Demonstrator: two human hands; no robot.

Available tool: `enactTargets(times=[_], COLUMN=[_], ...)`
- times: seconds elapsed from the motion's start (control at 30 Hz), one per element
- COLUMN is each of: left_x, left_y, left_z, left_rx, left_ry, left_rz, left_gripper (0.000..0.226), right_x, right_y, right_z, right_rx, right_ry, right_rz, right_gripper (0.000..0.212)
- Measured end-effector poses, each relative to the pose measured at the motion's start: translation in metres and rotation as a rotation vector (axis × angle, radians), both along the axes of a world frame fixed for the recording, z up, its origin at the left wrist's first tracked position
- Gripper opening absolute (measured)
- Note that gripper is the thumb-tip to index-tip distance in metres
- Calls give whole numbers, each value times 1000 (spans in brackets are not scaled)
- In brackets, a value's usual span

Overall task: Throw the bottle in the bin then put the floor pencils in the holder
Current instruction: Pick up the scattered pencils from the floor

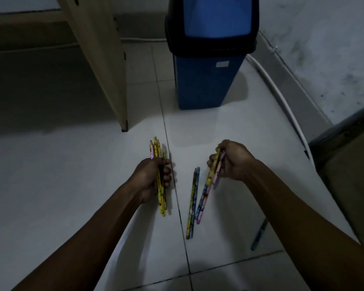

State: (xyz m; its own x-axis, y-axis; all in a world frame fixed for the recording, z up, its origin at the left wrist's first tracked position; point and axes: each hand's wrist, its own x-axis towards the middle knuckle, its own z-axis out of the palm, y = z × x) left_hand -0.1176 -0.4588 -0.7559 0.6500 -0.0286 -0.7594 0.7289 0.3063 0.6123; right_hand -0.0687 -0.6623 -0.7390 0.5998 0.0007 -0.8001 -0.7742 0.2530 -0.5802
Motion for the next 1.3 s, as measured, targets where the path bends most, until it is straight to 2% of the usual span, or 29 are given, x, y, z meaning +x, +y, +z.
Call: enactTargets(times=[0.07, 0.17, 0.33, 0.43, 0.53, 0.63, 0.7, 0.83, 0.93, 1.03, 1.17, 1.23, 1.3], left_x=[2, 1, -4, -4, -5, -3, -1, -1, -1, 0, 1, -1, -3], left_y=[-11, -29, -52, -65, -79, -90, -94, -101, -100, -91, -74, -66, -58], left_z=[0, -1, -3, -1, 2, 7, 9, 14, 13, 10, 7, 6, 5], left_rx=[35, 156, 318, 357, 313, 323, 318, 306, 308, 353, 380, 395, 406], left_ry=[-24, -97, -183, -231, -255, -262, -265, -276, -276, -271, -268, -258, -244], left_rz=[-43, -119, -224, -283, -299, -311, -293, -286, -267, -265, -235, -213, -189], left_gripper=[8, 18, 18, 21, 23, 23, 23, 23, 23, 20, 17, 14, 12], right_x=[-7, -17, -37, -54, -77, -102, -114, -126, -129, -127, -120, -114, -107], right_y=[-14, -35, -68, -83, -100, -116, -124, -130, -131, -129, -125, -115, -101], right_z=[-6, -12, -12, -12, -19, -20, -19, -25, -32, -33, -30, -23, -14], right_rx=[58, 116, 102, -116, -541, -896, -1031, -998, -978, -934, -881, -778, -681], right_ry=[31, 28, 57, 66, -37, -29, 39, 109, 113, 104, 115, 48, -9], right_rz=[-57, -148, -86, -30, 122, 335, 432, 479, 470, 438, 515, 439, 312], right_gripper=[29, 25, 23, 23, 24, 36, 46, 66, 67, 57, 38, 21, 18])
